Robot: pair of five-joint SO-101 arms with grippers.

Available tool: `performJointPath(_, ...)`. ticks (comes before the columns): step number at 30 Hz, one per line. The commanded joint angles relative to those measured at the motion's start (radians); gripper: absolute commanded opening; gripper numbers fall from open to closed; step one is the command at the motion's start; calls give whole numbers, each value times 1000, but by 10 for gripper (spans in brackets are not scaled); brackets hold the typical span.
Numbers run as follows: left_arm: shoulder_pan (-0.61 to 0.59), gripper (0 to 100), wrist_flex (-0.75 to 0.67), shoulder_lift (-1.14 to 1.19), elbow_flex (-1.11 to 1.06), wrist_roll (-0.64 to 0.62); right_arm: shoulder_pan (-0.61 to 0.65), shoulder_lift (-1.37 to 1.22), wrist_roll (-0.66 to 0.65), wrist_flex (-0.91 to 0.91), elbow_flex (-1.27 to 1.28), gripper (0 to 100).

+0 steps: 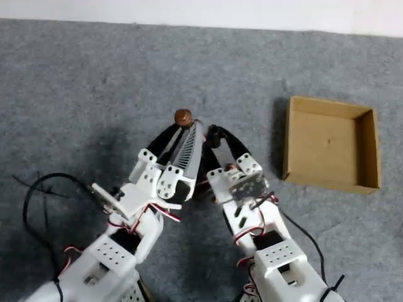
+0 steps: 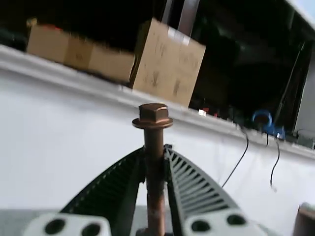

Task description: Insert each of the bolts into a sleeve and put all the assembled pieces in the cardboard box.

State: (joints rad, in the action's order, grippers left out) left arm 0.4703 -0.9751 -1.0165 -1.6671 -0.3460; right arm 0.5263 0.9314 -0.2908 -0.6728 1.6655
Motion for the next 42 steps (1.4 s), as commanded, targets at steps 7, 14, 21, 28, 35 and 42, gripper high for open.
performJointPath(7,10,4,78,-94,-18,6,35,27,-60,-24,97,5)
performJointPath(14,-47,4,75,-97,-2,6,51,28,-61,-25,97,5)
performJointPath(21,-74,4,80,-91,10,5,53,28,-63,-27,93,5)
performJointPath(28,-76,4,137,-90,22,5,81,28,-63,-27,90,5)
performJointPath(35,-76,4,207,-90,45,5,84,28,-61,-27,90,5)
performJointPath(42,-77,4,210,-90,45,5,114,28,-61,-27,96,5)
